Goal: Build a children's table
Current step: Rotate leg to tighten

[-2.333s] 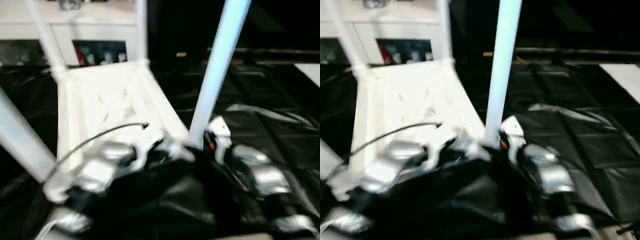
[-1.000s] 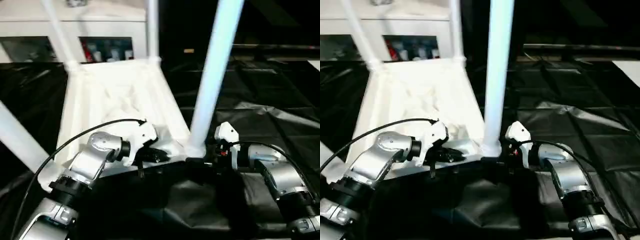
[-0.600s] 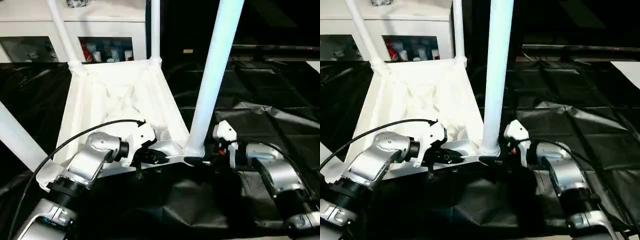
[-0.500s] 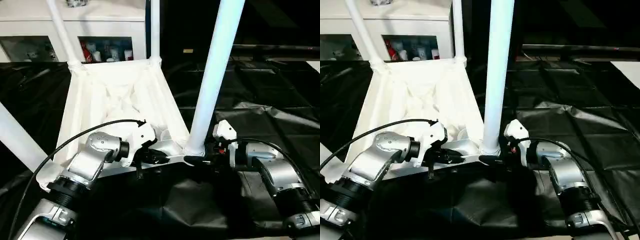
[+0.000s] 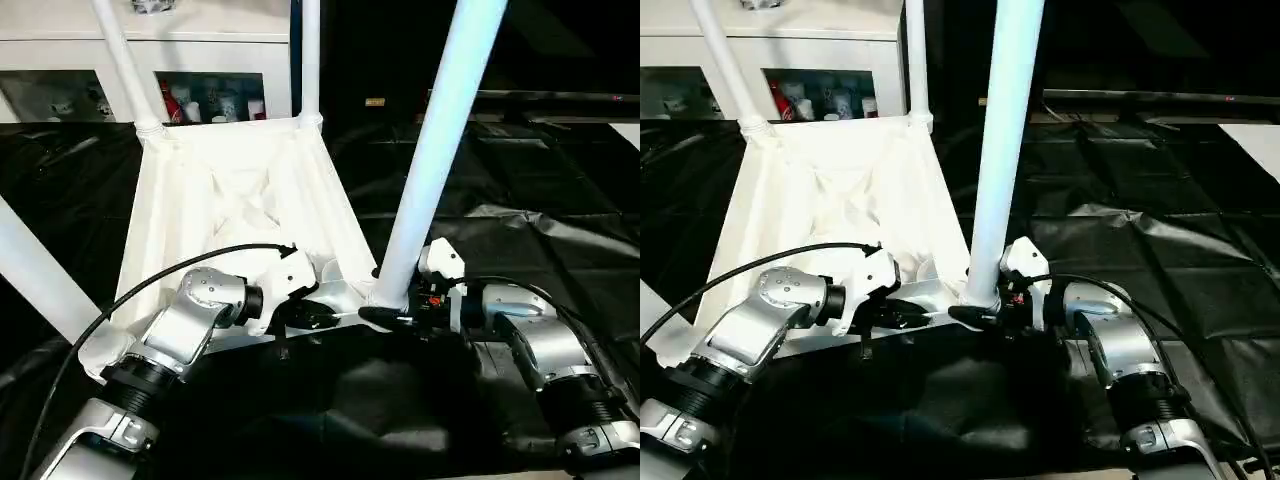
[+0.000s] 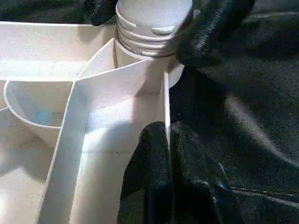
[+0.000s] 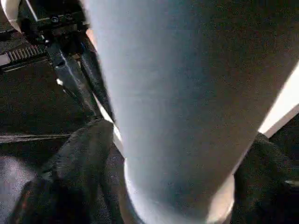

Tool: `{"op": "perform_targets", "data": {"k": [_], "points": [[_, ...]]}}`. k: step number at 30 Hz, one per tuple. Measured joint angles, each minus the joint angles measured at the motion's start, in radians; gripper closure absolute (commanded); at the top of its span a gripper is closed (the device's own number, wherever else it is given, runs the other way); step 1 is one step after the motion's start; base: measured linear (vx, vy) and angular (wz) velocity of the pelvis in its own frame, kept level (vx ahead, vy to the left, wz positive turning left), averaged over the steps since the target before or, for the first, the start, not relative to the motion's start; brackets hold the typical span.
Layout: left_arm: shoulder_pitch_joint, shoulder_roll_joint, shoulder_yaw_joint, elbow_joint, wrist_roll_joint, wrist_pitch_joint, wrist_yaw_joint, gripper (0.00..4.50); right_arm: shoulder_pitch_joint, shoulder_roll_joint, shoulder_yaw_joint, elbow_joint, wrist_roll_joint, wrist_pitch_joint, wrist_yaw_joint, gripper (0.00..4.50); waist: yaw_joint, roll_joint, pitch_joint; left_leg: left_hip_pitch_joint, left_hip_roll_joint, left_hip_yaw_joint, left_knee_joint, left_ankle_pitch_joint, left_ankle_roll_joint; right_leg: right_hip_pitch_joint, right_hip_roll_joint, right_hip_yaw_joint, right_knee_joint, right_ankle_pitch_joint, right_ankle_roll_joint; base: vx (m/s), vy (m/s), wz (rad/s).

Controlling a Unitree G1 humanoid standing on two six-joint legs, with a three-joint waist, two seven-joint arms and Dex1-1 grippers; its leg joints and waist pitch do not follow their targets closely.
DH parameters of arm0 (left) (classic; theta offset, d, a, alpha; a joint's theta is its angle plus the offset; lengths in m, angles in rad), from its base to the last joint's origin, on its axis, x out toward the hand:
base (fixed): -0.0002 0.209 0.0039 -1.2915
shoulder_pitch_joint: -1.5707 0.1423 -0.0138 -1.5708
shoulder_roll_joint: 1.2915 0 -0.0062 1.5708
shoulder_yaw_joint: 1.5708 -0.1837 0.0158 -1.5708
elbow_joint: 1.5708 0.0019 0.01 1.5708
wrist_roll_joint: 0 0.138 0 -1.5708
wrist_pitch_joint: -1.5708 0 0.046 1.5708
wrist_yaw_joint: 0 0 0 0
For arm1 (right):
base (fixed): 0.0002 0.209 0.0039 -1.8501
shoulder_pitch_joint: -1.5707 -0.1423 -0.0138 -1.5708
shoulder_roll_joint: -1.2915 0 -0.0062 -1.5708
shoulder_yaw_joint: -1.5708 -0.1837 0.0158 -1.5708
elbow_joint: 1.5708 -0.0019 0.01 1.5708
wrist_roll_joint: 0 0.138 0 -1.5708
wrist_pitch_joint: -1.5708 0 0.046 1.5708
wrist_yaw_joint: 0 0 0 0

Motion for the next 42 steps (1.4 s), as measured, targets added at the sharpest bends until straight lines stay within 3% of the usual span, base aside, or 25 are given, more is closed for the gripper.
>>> {"op": "perform_targets", "data": {"k": [7, 13, 17, 21, 24, 25, 26, 33, 34, 39, 42], "points": [[0.001, 0.006, -0.010, 0.003, 0.003, -0.019, 0.001, 4.50, -0.001, 0.001, 0.000, 0.007, -0.007, -0.002, -0.009, 1.65, 0.002, -0.001, 0.000, 0.000, 0.000, 0.000, 0.001, 0.000, 0.000, 0.001, 0.000, 0.000, 0.000, 0.000, 0.000, 0.000, 0.000, 0.00], [0.003, -0.017, -0.006, 0.011, 0.014, -0.016, 0.045, 4.50, -0.001, 0.025, -0.006, 0.019, -0.009, 0.012, -0.053, 1.80, 0.001, -0.003, -0.001, 0.002, 0.000, 0.000, 0.002, 0.000, 0.000, 0.003, 0.000, 0.000, 0.001, 0.000, 0.000, 0.000, 0.000, 0.00], [-0.035, -0.106, 0.020, 0.097, 0.036, 0.018, 0.177, 4.50, -0.004, 0.096, -0.062, 0.072, -0.035, 0.001, -0.265, 1.81, -0.007, -0.004, -0.002, 0.007, 0.000, 0.000, 0.002, 0.000, 0.000, 0.007, 0.000, 0.002, 0.002, 0.001, -0.001, 0.000, 0.000, 0.00], [-0.104, -0.226, 0.043, 0.221, 0.063, 0.051, 0.358, 4.50, -0.065, 0.195, -0.126, 0.172, -0.059, 0.019, -0.570, 1.82, -0.028, -0.002, -0.002, 0.014, -0.002, 0.000, 0.000, 0.000, -0.001, 0.010, 0.000, 0.005, -0.004, -0.004, 0.007, -0.057, 0.013, -0.06], [-0.133, -0.291, 0.056, 0.294, 0.070, 0.054, 0.453, 4.50, -0.106, 0.240, -0.146, 0.220, -0.086, 0.040, -0.725, 1.82, -0.040, 0.008, -0.005, 0.022, -0.004, -0.006, -0.003, 0.000, -0.001, 0.016, 0.000, -0.001, -0.020, -0.005, 0.009, -0.038, 0.015, -0.05], [-0.133, -0.297, 0.058, 0.305, 0.071, 0.047, 0.459, 4.50, -0.107, 0.247, -0.150, 0.225, -0.091, 0.039, -0.740, 1.27, -0.042, 0.013, -0.008, 0.022, -0.005, -0.010, -0.005, 0.000, -0.001, 0.019, 0.000, -0.007, -0.028, -0.005, 0.009, 0.000, 0.000, 0.00], [-0.133, -0.298, 0.059, 0.311, 0.072, 0.040, 0.460, 4.50, -0.107, 0.254, -0.153, 0.227, -0.093, 0.036, -0.750, 1.13, -0.043, 0.015, -0.009, 0.022, -0.005, -0.013, -0.006, 0.000, -0.001, 0.020, -0.002, -0.013, -0.033, -0.005, 0.009, 0.000, 0.000, 0.00], [-0.134, -0.278, 0.057, 0.318, 0.081, 0.001, 0.426, 4.50, -0.085, 0.250, -0.150, 0.199, -0.108, 0.011, -0.685, 0.54, -0.045, 0.018, -0.009, 0.019, -0.006, -0.015, -0.007, 0.000, -0.001, 0.020, -0.002, -0.013, -0.039, -0.004, 0.007, 0.000, 0.000, 0.00], [-0.134, -0.266, 0.049, 0.316, 0.080, -0.012, 0.397, 4.50, -0.061, 0.227, -0.140, 0.178, -0.100, -0.008, -0.636, 0.26, -0.041, 0.019, -0.009, 0.018, -0.006, -0.014, -0.008, 0.000, -0.001, 0.021, -0.002, -0.013, -0.039, -0.004, 0.006, 0.000, 0.000, 0.00], [-0.083, -0.161, 0.035, 0.227, 0.053, -0.059, 0.204, 4.50, 0.032, 0.100, -0.081, 0.040, -0.036, -0.016, -0.340, 0.26, -0.031, 0.021, -0.008, 0.015, -0.005, -0.012, -0.010, 0.000, -0.001, 0.018, -0.002, -0.013, -0.036, 0.023, -0.005, 0.000, 0.000, 0.00], [-0.065, -0.129, 0.024, 0.193, 0.041, -0.072, 0.144, 4.50, 0.049, 0.026, -0.054, -0.010, -0.032, -0.007, -0.213, 0.26, -0.023, 0.021, -0.008, 0.015, -0.003, -0.010, -0.010, 0.000, -0.001, 0.015, -0.002, -0.012, -0.027, 0.023, -0.005, 0.020, -0.017, 0.03]]}}
